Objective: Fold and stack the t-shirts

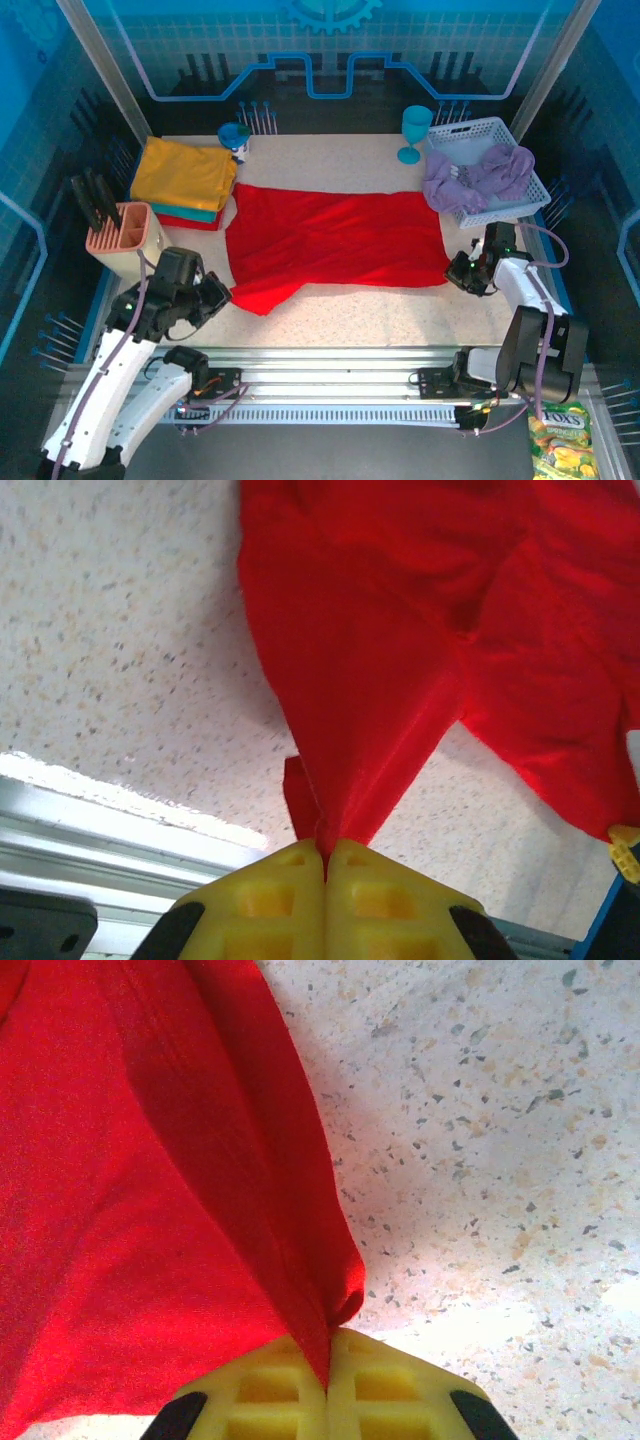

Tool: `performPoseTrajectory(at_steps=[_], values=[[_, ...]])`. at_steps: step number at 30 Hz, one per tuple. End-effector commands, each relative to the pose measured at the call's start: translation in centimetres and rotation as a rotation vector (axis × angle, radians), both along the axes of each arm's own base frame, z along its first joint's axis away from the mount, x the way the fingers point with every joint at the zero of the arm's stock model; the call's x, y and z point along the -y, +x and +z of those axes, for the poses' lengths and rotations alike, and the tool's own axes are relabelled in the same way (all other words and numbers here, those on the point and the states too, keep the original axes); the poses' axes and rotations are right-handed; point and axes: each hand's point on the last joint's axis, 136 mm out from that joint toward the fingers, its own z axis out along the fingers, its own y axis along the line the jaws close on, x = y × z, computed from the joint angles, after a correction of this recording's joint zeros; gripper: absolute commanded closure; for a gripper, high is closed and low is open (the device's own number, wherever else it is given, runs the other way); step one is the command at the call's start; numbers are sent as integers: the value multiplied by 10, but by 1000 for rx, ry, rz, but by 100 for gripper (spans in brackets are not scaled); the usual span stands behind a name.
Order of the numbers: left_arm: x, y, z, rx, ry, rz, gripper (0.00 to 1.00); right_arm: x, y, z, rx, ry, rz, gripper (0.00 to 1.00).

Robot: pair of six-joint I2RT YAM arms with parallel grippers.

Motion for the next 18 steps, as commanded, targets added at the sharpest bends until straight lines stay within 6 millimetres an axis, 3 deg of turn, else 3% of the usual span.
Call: performPoseTrajectory(at_steps=[1,8,18], values=[[2,20,20,50,53,-50,100,5,3,12,13,-11,0,100],[12,67,36,113,92,-113,100,0,14,21,14,28,31,100],[8,122,65,179,98,-136,100,-4,34,22,-7,91,49,100]])
